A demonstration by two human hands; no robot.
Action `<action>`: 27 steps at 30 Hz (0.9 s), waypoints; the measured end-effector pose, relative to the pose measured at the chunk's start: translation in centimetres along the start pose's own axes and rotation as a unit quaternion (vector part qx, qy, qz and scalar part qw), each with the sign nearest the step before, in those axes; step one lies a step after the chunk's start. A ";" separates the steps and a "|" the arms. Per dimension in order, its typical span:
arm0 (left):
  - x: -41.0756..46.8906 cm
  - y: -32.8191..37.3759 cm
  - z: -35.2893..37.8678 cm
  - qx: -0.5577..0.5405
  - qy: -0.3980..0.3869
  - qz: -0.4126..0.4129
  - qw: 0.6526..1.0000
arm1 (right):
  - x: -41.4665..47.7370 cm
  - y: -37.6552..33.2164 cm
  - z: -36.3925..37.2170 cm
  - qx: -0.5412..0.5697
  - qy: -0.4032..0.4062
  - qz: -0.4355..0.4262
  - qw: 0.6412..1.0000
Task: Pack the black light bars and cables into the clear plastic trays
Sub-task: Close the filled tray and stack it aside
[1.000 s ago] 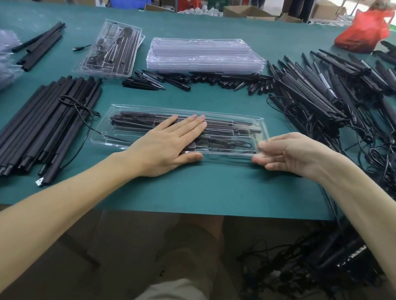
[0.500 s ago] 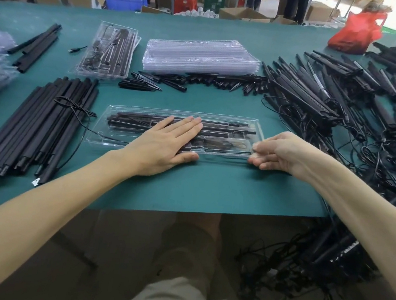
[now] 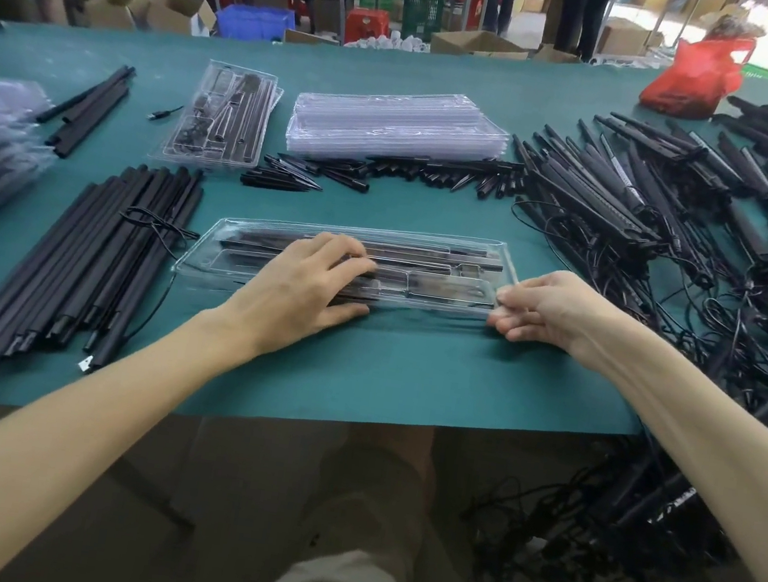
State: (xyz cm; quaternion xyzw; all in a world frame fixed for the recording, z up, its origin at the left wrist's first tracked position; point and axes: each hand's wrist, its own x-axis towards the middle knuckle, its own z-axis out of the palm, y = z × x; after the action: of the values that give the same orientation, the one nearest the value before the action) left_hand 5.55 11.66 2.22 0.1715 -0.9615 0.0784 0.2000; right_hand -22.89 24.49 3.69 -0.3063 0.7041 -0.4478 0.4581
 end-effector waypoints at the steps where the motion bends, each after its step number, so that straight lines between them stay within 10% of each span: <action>1: -0.5 -0.2 -0.2 0.020 0.006 0.002 1.000 | 0.1 0.0 0.0 0.002 0.002 0.000 1.000; 21: -0.1 1.4 0.0 0.092 0.042 -0.049 0.994 | -0.4 1.0 1.7 -0.063 0.130 -0.094 0.985; 24: 0.1 1.1 -0.7 0.089 0.074 -0.045 0.992 | -1.0 1.4 2.6 -0.292 0.245 -0.206 0.901; 27: 0.2 0.8 -1.0 0.108 0.088 -0.044 0.989 | -2.6 0.7 3.6 -0.440 0.342 -0.376 0.740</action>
State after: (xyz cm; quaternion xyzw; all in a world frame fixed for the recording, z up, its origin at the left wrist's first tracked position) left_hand 5.46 12.60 3.12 0.2263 -0.9176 0.1882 0.2671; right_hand -18.62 25.69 3.39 -0.5399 0.7596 -0.2991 -0.2048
